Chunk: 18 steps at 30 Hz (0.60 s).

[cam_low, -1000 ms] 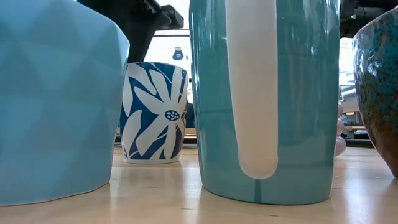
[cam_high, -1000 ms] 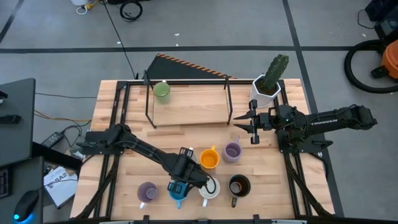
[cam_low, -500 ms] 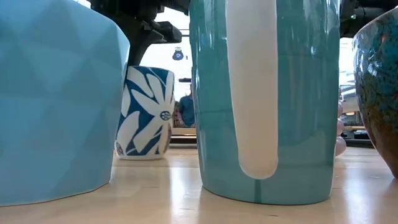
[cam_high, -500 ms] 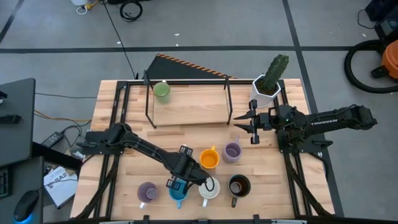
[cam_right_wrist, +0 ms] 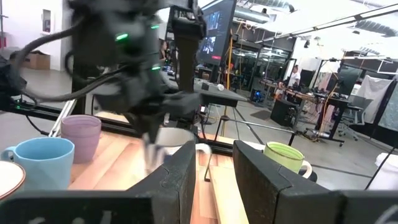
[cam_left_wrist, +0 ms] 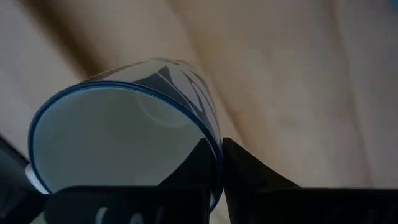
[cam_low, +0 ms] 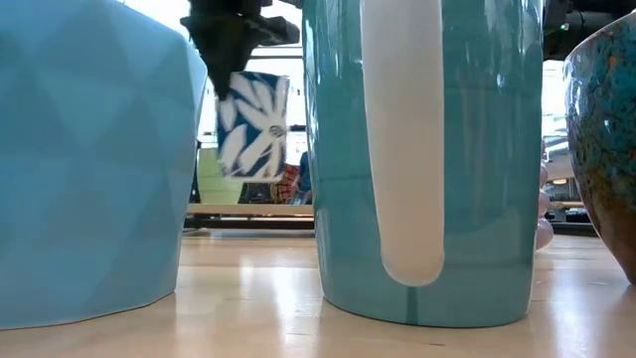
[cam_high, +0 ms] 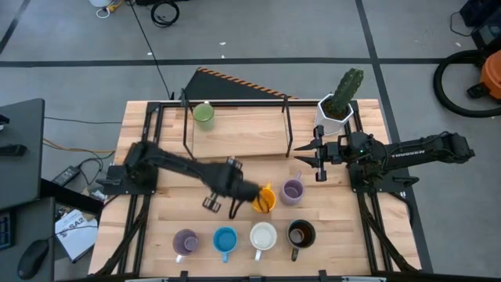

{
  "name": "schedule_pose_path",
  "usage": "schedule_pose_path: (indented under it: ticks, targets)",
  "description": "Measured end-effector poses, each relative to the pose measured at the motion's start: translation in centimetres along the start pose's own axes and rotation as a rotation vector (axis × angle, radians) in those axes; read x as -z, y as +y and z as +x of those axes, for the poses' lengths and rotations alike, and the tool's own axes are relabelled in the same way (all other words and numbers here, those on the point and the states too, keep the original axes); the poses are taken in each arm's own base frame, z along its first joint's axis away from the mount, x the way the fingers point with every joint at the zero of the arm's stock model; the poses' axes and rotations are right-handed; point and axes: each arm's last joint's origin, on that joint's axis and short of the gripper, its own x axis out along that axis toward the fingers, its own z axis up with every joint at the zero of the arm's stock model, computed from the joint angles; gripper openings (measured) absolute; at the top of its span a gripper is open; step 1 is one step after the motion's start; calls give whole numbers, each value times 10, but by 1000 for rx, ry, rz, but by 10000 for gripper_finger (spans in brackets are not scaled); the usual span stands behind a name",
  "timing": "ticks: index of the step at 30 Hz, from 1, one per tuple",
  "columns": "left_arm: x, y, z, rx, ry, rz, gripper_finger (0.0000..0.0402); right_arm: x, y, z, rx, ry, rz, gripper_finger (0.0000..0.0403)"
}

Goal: Place coffee mugs
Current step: Put the blue patterned mug on the shelf

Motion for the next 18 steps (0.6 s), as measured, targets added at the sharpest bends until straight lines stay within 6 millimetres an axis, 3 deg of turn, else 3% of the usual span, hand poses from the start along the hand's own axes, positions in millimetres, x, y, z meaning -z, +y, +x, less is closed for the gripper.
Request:
schedule_pose_path:
  ticks: [5,13,18]
  targets:
    - [14,32,-3,-12,-32,36,23,0,0,0,-1,2,0,114]
    - [51,106,18,63,-16,33,29,0,0,0,-1,1,-4,114]
    - [77,149,30,45,-34,-61,33,0,0,0,-1,2,-5,114]
